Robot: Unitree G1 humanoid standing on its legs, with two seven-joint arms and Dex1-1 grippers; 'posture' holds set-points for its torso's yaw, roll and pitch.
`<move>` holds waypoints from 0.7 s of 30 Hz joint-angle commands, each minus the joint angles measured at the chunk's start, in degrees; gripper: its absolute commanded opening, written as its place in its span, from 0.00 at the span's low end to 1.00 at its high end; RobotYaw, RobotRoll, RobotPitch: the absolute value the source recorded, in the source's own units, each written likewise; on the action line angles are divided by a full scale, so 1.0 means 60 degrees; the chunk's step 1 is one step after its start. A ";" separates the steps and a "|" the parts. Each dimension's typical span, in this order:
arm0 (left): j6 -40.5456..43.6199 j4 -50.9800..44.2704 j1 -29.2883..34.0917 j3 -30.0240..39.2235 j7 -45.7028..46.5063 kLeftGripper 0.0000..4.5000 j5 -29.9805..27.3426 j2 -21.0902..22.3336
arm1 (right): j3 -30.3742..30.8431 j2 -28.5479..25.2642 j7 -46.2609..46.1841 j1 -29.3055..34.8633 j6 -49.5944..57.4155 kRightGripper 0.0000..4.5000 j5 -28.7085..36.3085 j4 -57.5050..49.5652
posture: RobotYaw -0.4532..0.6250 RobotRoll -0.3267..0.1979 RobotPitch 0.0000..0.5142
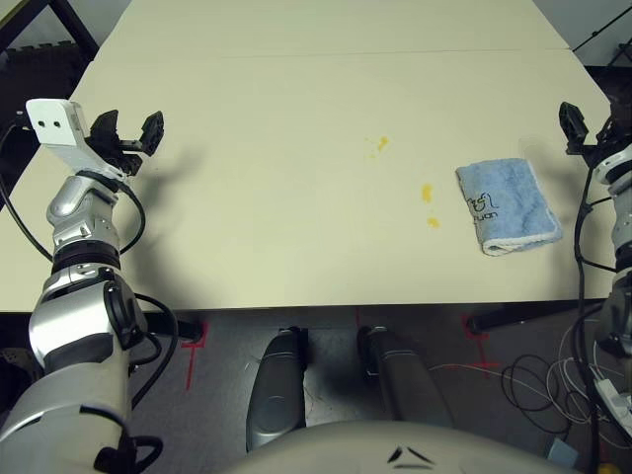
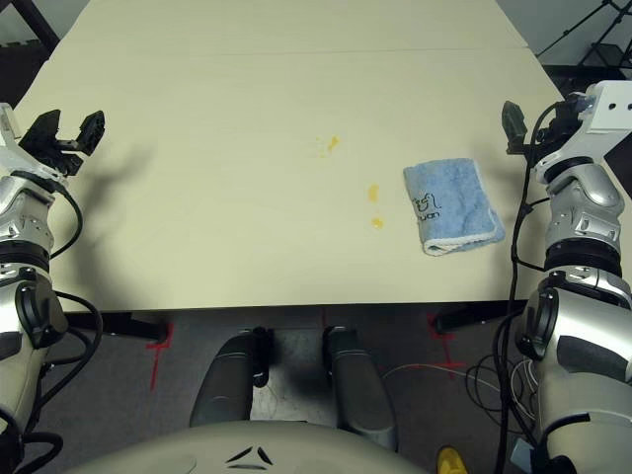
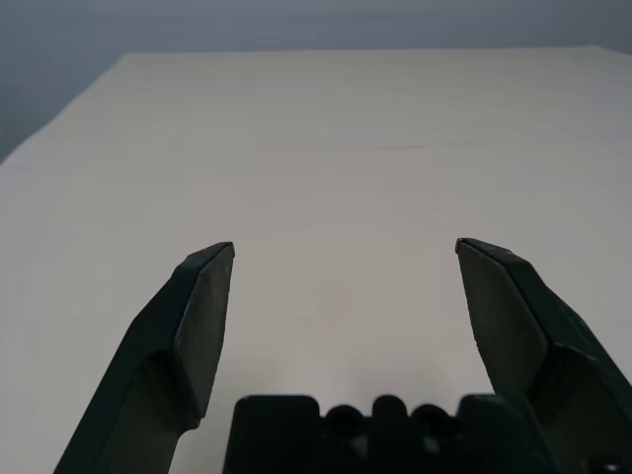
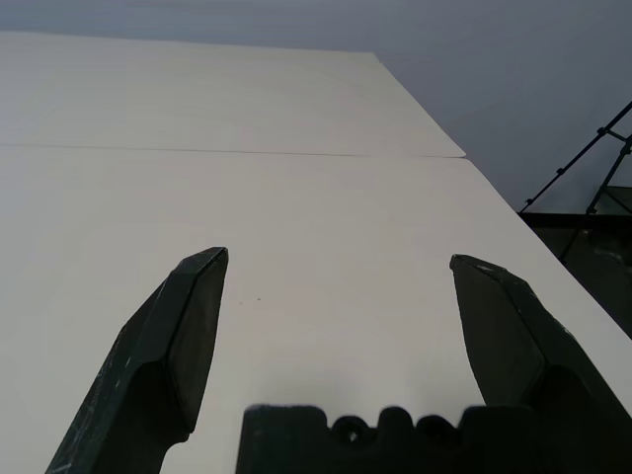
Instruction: Wipe the water off the table with a rag.
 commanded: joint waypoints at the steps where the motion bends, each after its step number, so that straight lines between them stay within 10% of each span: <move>1: 0.0404 -0.0415 -0.0028 -0.0200 -0.0885 1.00 -0.0132 -0.0057 | 0.0005 -0.0119 -0.0112 -0.0074 0.0031 1.00 -0.0075 0.0151 | 0.51 0.62 0.36; 21: 0.2664 -0.5689 0.2591 -0.1968 -0.5676 1.00 -0.0896 0.0072 | 0.0271 -0.0290 0.0085 -0.0604 0.0235 1.00 -0.0433 0.0791 | 0.56 0.62 0.39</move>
